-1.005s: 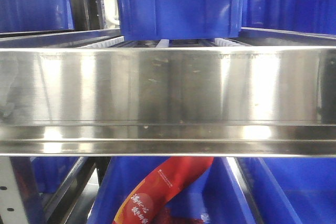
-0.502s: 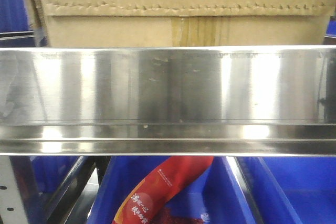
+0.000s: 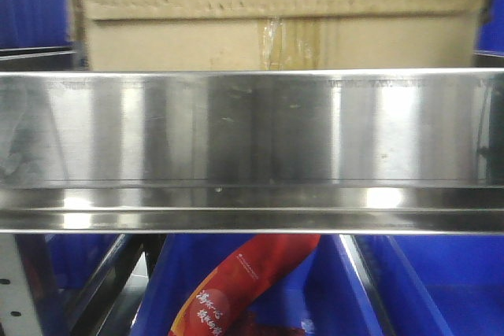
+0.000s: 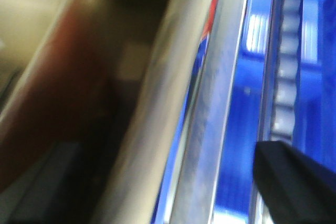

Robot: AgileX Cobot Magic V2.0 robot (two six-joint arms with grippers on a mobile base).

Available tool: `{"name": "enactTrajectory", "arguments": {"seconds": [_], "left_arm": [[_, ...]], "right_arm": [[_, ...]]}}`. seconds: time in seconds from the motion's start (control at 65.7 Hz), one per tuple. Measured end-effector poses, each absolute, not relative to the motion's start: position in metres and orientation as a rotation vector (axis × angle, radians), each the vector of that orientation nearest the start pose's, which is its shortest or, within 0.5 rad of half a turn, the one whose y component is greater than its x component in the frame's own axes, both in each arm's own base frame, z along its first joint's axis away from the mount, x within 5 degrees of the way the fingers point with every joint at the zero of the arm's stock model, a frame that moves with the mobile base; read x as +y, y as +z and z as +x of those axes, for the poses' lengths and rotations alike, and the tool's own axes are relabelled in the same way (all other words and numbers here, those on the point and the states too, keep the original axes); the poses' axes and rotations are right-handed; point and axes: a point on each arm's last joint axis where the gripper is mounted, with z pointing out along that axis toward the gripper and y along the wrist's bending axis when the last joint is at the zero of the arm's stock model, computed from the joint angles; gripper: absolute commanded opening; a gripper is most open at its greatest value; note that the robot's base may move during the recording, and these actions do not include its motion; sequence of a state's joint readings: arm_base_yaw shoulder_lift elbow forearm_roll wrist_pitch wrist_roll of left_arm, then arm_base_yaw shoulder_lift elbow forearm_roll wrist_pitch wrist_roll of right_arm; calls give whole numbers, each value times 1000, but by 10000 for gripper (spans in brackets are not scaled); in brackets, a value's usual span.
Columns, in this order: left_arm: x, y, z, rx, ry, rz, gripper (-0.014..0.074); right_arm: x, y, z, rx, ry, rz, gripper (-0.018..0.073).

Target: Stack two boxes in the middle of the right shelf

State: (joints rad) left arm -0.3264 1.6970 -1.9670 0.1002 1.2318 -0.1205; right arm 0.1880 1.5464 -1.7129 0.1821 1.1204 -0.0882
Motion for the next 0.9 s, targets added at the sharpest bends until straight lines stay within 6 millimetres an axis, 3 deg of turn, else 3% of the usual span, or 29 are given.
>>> {"name": "enactTrajectory", "arguments": {"seconds": [0.198,0.411,0.533,0.609,0.731,0.792,0.898], "left_arm": [[-103,451,331,2384,-80,243,493],[-94,478,301,2307,-111,231,491],[-87,478,282,2312,-111,236,424],[-84,470,272,2329,-100,241,303],[-77,452,252,2311,-97,250,31],[-75,439,245,2303,-99,256,-97],[-69,418,226,2258,-111,263,-111]], "right_arm": [[72,446,299,2327,280,-307,390],[65,476,264,2216,281,-303,237],[61,480,242,2174,285,-295,111],[58,470,230,2173,284,-287,13],[54,445,213,2163,282,-265,-156],[53,427,207,2161,279,-251,-160],[48,398,193,2116,252,-257,-154]]}}
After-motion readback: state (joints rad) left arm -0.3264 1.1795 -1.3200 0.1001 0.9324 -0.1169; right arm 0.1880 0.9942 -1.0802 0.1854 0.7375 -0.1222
